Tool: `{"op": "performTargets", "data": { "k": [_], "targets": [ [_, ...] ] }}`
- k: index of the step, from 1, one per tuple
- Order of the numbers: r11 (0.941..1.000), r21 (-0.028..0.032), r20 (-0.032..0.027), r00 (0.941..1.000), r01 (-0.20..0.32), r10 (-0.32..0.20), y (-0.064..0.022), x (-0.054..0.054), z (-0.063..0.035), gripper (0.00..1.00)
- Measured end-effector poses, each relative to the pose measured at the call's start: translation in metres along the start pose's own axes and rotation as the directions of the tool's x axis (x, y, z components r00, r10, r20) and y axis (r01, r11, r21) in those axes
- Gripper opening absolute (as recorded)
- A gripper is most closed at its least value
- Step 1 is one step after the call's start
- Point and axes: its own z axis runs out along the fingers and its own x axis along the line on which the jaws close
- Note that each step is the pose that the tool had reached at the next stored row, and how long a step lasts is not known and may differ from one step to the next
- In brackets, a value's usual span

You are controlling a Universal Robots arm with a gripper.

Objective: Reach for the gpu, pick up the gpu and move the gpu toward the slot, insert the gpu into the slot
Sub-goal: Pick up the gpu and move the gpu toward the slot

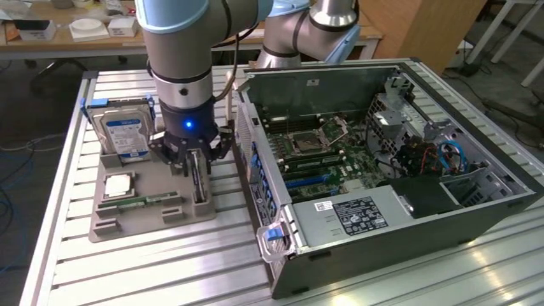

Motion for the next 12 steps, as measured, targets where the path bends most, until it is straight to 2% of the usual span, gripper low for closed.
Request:
{"op": "performTargets", "data": {
  "k": [12],
  "targets": [
    [1.0,0.0,0.0001,1.0,0.0,0.0,0.0063,0.0005,0.0022,0.47]
  ]
}}
